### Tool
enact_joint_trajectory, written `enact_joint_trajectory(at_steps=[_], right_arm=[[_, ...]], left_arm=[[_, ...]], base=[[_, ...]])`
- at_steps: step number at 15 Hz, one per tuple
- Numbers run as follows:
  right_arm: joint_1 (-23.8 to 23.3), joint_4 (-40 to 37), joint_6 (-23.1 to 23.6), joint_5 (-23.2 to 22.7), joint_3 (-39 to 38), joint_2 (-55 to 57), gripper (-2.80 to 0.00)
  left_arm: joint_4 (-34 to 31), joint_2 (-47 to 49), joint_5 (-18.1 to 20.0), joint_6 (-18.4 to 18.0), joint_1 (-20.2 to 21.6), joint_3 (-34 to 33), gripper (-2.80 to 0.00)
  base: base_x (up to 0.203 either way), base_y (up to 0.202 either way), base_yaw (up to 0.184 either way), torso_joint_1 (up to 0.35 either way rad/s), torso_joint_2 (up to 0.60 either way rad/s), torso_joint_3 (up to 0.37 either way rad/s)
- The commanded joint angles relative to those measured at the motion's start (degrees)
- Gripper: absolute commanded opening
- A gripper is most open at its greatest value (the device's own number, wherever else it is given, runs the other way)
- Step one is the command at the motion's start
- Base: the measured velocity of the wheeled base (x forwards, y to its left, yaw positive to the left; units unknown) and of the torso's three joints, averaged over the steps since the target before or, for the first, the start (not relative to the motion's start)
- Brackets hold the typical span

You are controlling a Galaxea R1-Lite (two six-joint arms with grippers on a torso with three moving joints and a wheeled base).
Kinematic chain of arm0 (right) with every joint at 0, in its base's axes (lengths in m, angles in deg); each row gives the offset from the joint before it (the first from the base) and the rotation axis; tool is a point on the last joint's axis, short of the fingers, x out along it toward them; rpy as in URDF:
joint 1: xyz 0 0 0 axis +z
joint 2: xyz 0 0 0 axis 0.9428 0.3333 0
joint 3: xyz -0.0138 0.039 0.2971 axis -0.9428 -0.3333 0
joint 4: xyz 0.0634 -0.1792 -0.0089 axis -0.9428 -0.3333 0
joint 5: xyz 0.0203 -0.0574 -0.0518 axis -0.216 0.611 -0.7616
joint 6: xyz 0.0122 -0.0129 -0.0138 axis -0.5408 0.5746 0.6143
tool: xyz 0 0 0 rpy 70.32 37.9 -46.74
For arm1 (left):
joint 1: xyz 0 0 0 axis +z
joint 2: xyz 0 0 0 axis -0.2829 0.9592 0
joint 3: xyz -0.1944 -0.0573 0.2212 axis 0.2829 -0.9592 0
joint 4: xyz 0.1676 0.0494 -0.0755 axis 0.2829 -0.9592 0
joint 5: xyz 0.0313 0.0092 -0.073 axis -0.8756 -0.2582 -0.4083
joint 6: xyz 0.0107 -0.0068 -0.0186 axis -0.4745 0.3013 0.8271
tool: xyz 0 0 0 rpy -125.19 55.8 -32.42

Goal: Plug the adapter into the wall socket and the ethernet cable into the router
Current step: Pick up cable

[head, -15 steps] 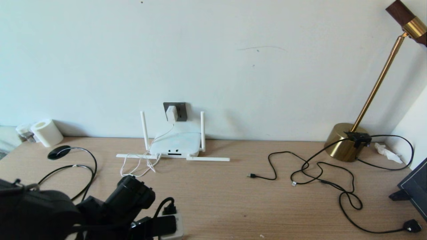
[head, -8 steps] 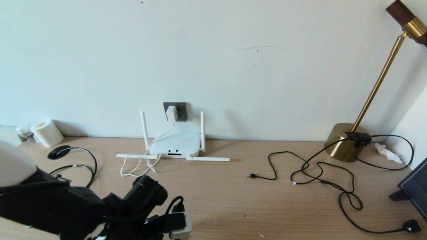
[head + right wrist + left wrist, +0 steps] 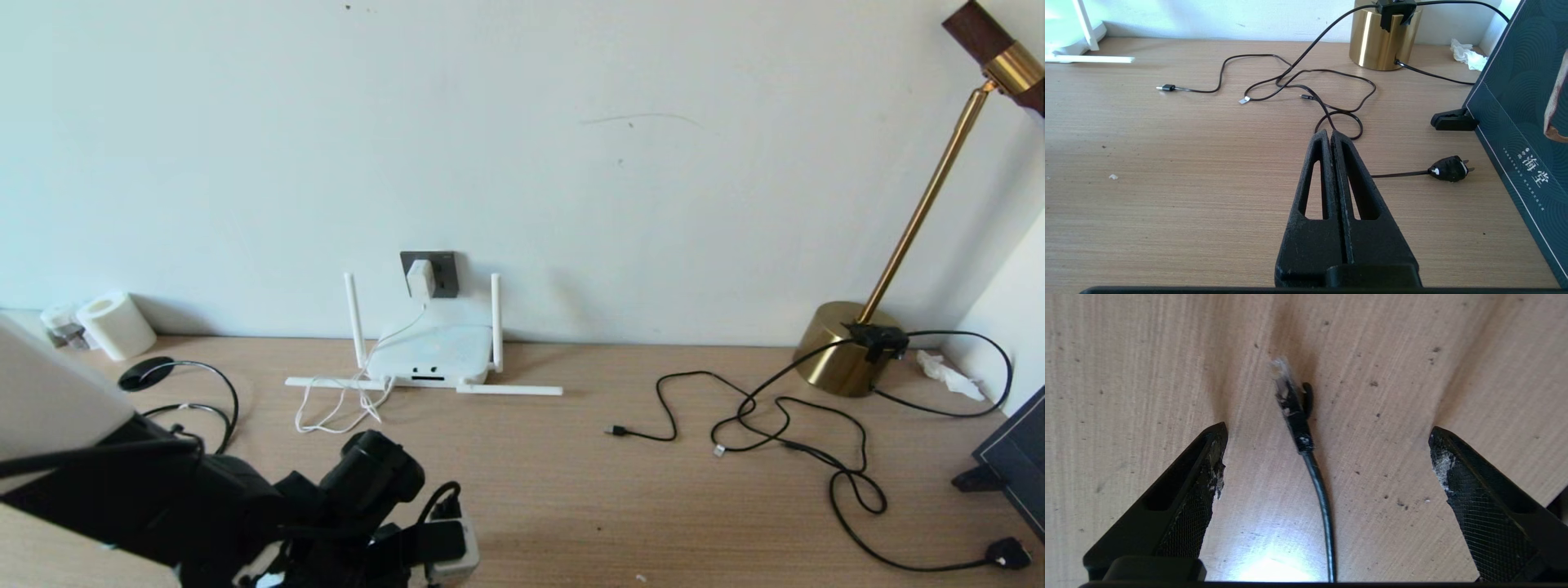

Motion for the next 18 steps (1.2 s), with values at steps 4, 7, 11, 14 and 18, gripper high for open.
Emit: enact_joint_trajectory(at_steps=[4,7,11,14,18], right_arm=[[0.01,0.02,-0.02,0.0,0.0,0.0,-2.8],[0.01,0.02,-0.02,0.0,0.0,0.0,-2.8],[0.01,0.02,0.03,0.0,0.0,0.0,-2.8],[0.01,-0.07,-0.02,0.0,0.0,0.0,-2.8],[0.01,0.02,-0.02,0.0,0.0,0.0,-2.8]], left_arm=[[-0.19,2.01,-1.16,-0.01,0.07,1.74,0.0],[-0.63,2.17,-1.16,-0.01,0.16,1.89,0.0],[-0.19,2.0,-1.07,0.17,0.16,1.35,-2.8],[-0.02,1.49,-1.07,0.17,0.16,-0.45,-2.8],[-0.02,0.87,-1.07,0.17,0.07,-1.89,-2.8]], base=[[0.0,0.0,0.0,0.0,0.0,0.0],[0.0,0.0,0.0,0.0,0.0,0.0],[0.0,0.0,0.0,0.0,0.0,0.0],[0.0,0.0,0.0,0.0,0.0,0.0],[0.0,0.0,0.0,0.0,0.0,0.0]])
